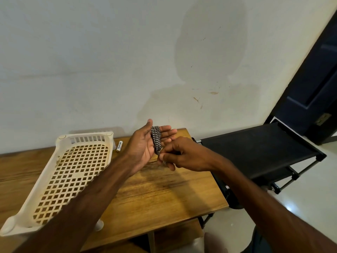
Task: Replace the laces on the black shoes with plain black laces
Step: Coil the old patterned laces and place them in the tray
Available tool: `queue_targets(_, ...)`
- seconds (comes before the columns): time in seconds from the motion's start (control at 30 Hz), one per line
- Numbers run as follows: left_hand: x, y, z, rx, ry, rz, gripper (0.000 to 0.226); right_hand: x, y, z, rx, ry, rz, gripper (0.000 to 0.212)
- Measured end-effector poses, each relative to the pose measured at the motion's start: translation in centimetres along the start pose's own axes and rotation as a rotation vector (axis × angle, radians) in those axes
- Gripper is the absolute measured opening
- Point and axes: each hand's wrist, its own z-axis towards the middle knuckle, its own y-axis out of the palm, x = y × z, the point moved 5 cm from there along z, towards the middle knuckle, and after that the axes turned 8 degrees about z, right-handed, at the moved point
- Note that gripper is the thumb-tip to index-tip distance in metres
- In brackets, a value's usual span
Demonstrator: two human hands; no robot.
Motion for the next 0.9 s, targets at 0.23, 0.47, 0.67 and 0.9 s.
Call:
queue_targets(0.23,-1.1,-0.2,0.2,0.033,-0.045,0.435,0.075,-0.4,-3.0,-0.7,0.182,-0.064,0.167,0.026)
queue_targets(0.47,-1.2,-0.1,0.1,-0.02,-0.013,0.694,0.064,0.7,-4.9,-1.0,0.424,-0.071,-0.007,0.017)
queue_targets(0.67,-1.1,0.0,0.2,0.013,-0.025,0.53,0.054,0.5,-3.9,-0.6,0.437,-0.069,-0.056,0.021)
queue_targets(0.9,-0.9,0.0,-0.1,0.085,-0.047,0.408,0.054,0.1,-1.6,0.4,0.284,-0.005,0.118,0.028)
